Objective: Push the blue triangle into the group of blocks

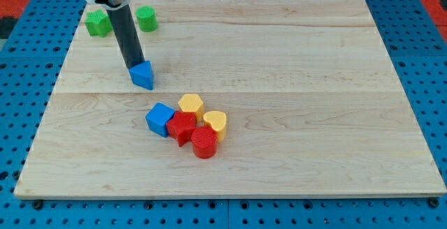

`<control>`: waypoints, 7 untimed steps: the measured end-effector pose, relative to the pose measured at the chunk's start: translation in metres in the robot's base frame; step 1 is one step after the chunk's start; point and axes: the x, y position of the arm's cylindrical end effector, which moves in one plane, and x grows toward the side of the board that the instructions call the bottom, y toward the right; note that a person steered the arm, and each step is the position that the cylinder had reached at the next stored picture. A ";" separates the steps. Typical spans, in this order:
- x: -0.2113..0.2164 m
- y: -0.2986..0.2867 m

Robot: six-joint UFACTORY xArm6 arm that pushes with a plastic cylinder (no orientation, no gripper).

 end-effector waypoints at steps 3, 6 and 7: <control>-0.002 0.018; 0.053 -0.004; 0.077 0.004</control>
